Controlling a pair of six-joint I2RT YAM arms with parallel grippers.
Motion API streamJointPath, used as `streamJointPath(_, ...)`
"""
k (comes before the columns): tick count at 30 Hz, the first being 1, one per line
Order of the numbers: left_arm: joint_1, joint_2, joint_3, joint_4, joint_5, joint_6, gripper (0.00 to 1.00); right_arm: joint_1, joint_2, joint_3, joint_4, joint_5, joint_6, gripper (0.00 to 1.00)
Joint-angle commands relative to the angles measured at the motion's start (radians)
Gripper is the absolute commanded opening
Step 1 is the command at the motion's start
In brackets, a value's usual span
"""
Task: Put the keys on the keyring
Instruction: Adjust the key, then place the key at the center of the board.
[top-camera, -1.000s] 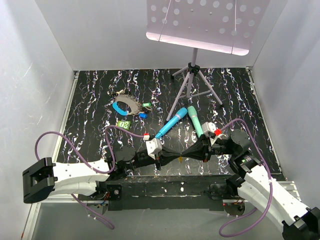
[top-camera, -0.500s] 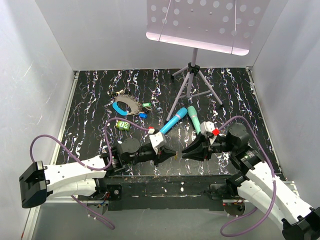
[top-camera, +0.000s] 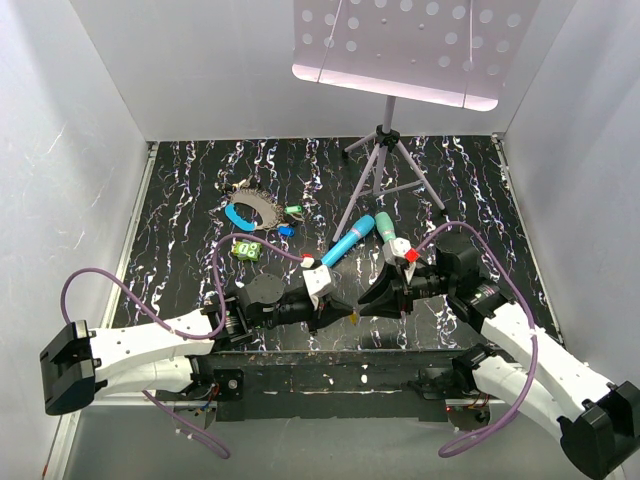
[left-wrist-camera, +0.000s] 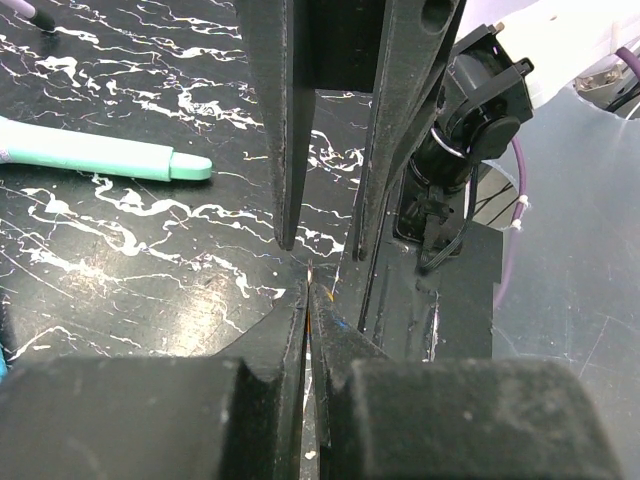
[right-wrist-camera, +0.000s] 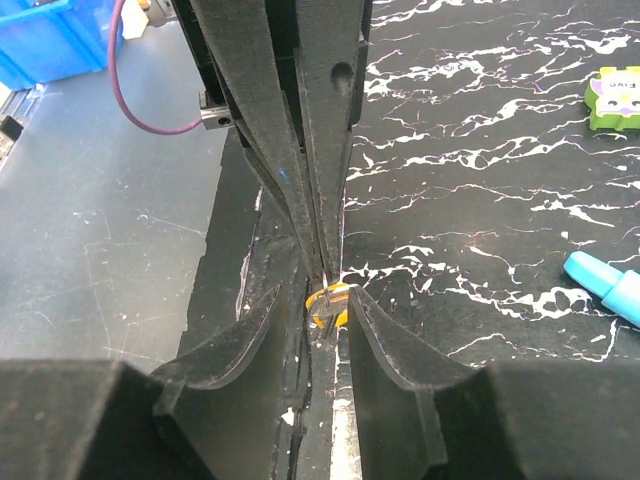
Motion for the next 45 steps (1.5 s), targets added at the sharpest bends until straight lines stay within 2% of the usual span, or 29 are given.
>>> streamJointPath(1,0.004,-0.002,0.032,0.016,0.014,-0.007,0.00,0.014,0.011,0.055,-0.003,-0.035,-0.045,0.39)
streamJointPath(16,0.005,-0.005,0.016,0.047,0.011,-0.016,0.00,0.053,0.036,0.063,-0.013,-0.033,-0.079,0.30)
streamJointPath(21,0.005,-0.006,0.016,0.047,0.011,-0.017,0.00,0.056,0.039,0.069,-0.014,-0.049,-0.082,0.20)
streamJointPath(23,0.005,-0.006,0.015,0.045,0.010,-0.019,0.00,0.056,0.040,0.075,-0.019,-0.056,-0.086,0.14)
streamJointPath(25,0.005,-0.008,0.013,0.047,0.008,-0.020,0.00,0.056,0.042,0.078,-0.025,-0.063,-0.092,0.03)
streamJointPath(30,0.005,-0.026,0.010,0.030,-0.041,-0.028,0.00,0.056,0.036,0.092,-0.071,-0.058,-0.111,0.01)
streamJointPath(35,0.013,-0.150,-0.046,0.005,-0.190,-0.079,0.28,0.044,0.004,0.066,-0.105,-0.015,-0.074,0.01)
streamJointPath(37,0.017,-0.236,-0.086,-0.011,-0.271,-0.108,0.44,0.028,-0.016,0.032,-0.099,0.019,-0.025,0.01)
streamJointPath(39,0.021,-0.313,-0.120,-0.040,-0.305,-0.135,0.49,0.007,-0.033,0.005,-0.109,0.077,0.016,0.01)
streamJointPath(42,0.024,-0.419,-0.158,-0.111,-0.363,-0.217,0.64,-0.030,-0.035,-0.012,-0.155,0.134,0.046,0.01)
streamJointPath(45,0.024,-0.505,-0.191,-0.169,-0.400,-0.310,0.68,-0.052,-0.027,-0.012,-0.216,0.178,0.058,0.01)
